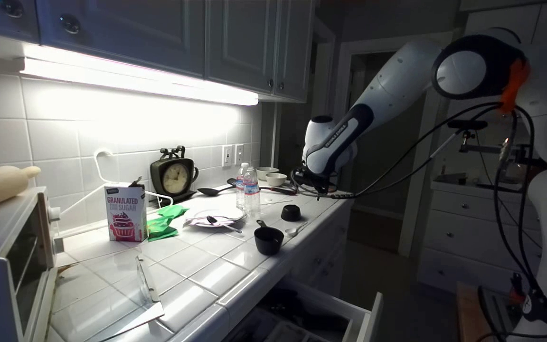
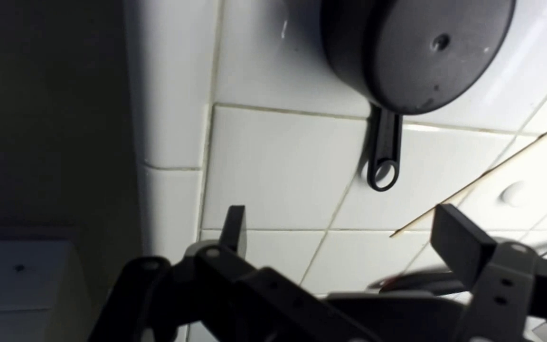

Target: Take the pot out of the other then move the pot on the right to the right

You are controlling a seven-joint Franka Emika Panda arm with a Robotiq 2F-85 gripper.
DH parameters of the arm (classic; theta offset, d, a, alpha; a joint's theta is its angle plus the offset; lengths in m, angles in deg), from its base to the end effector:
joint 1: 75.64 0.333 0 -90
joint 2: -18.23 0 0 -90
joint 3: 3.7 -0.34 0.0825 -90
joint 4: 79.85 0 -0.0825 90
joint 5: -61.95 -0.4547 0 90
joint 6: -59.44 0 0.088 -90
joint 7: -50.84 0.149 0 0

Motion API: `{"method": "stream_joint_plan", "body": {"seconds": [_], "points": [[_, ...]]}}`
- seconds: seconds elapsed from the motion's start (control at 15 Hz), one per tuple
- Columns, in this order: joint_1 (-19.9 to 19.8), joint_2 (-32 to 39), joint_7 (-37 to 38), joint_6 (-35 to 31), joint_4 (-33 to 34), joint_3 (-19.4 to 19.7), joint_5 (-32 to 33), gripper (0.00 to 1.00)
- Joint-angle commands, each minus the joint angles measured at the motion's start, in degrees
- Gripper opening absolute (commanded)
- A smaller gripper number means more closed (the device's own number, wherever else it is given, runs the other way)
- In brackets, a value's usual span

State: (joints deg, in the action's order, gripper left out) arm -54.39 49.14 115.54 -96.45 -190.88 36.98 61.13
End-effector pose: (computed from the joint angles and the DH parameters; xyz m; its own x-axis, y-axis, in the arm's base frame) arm 0.6938 -0.2228 0.2393 0.1658 -0.8842 0.4366 -0.9522 -0.2587 -0.1624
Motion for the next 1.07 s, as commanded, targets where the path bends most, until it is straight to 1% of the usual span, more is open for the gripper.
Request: {"method": "stream_joint_plan", "body": {"seconds": [0.0,0.07,0.2,0.33,0.47,0.67,1.0], "points": [[-5.22,-10.09,-7.10,9.73,-1.62,-7.04,4.94,1.00],[-6.93,-11.86,-9.13,12.13,-1.59,-9.32,5.19,1.00],[-11.73,-15.25,-14.84,16.62,-1.64,-15.26,3.98,1.00],[-16.47,-17.46,-21.63,19.54,-1.83,-20.77,1.98,1.00],[-20.00,-19.11,-28.52,22.07,-1.89,-24.57,0.29,1.00],[-23.64,-20.94,-39.35,24.26,-2.54,-28.05,-1.26,1.00],[-26.83,-22.22,-56.36,28.71,-2.80,-31.11,-3.16,1.00]]}}
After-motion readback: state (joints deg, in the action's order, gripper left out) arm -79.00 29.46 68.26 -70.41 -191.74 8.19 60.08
